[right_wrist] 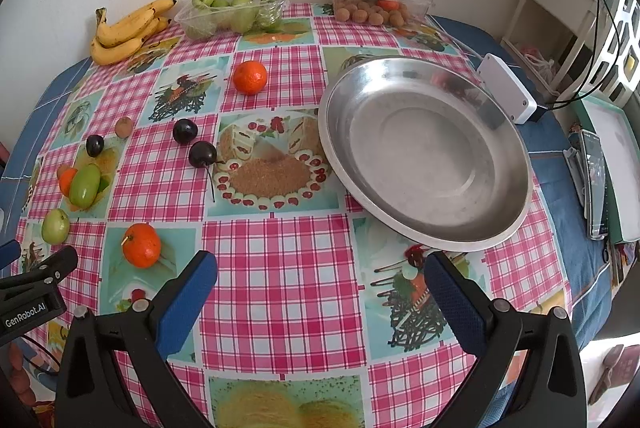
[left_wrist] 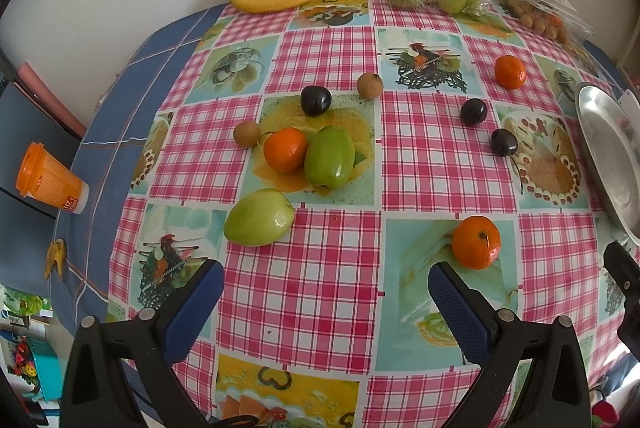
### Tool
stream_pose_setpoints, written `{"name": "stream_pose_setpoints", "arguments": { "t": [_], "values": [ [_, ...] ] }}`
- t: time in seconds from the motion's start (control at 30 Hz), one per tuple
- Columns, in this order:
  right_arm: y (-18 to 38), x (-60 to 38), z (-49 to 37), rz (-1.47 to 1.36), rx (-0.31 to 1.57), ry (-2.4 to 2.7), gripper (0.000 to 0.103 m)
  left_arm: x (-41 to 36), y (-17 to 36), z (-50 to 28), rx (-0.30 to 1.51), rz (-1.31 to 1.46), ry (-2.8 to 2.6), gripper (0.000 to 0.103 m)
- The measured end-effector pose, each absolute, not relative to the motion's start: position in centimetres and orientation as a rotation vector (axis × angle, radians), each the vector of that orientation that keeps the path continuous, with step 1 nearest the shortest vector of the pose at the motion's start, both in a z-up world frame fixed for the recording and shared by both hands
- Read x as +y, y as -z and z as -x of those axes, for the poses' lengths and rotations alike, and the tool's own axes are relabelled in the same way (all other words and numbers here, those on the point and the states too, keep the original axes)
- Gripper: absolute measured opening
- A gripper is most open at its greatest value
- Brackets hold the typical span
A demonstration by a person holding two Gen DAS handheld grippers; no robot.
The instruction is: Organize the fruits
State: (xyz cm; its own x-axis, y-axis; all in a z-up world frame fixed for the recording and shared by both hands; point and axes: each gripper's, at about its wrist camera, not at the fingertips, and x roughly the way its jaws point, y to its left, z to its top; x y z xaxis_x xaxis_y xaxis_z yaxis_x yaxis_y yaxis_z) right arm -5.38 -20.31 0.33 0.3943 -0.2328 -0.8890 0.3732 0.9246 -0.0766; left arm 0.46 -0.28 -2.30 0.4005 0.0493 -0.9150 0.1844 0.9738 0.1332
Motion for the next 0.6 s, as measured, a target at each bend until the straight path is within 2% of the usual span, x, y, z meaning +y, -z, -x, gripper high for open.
{"name": "stream_pose_setpoints", "arguments": {
  "t": [0.6],
  "values": [
    [0.0, -18.8, 4.6, -0.117, 1.11, 0.294, 0.103, 1.5, 1.3, -1.2, 1.149, -0.112, 0.107, 0.103]
  ]
}}
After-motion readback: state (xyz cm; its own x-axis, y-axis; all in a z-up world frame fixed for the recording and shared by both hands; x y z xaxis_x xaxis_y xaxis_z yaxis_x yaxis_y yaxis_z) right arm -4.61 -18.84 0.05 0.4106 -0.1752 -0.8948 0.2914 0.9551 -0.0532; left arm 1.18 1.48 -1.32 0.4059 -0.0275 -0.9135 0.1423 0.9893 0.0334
